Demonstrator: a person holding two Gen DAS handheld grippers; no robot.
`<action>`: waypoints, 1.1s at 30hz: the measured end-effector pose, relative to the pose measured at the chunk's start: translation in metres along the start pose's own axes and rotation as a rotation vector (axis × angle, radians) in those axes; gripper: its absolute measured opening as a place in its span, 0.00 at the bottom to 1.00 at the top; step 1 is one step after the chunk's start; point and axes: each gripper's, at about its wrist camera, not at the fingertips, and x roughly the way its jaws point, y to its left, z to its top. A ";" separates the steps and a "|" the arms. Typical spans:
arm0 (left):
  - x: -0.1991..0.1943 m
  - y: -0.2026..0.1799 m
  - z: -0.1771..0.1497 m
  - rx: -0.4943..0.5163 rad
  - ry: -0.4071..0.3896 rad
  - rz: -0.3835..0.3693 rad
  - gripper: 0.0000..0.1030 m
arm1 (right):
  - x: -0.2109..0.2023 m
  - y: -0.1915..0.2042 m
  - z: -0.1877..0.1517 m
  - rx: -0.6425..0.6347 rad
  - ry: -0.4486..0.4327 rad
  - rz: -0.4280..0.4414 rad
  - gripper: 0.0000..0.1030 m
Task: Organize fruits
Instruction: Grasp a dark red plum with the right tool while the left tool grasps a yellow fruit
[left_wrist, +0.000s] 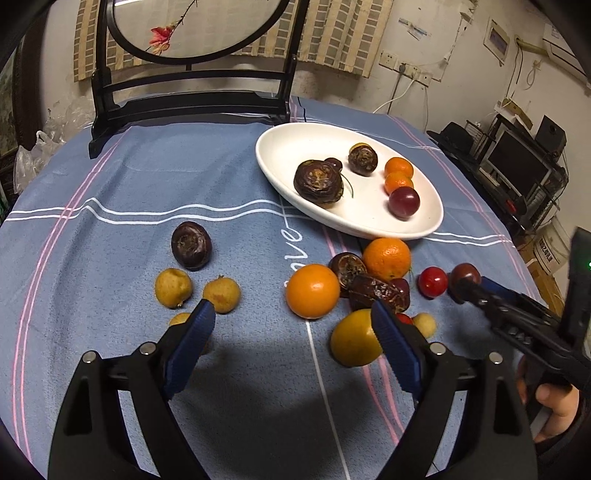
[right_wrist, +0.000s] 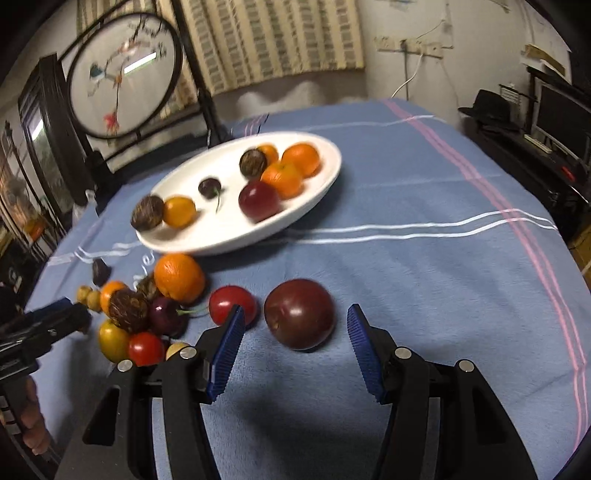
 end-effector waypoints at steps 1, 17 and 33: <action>0.000 -0.001 0.000 0.004 0.001 0.001 0.82 | 0.007 0.003 0.001 -0.009 0.019 -0.010 0.46; 0.012 -0.037 -0.021 0.169 0.060 -0.008 0.75 | -0.020 0.006 -0.005 0.011 -0.030 0.078 0.40; 0.036 -0.047 -0.021 0.201 0.048 -0.038 0.34 | -0.030 0.014 -0.007 0.004 -0.029 0.139 0.40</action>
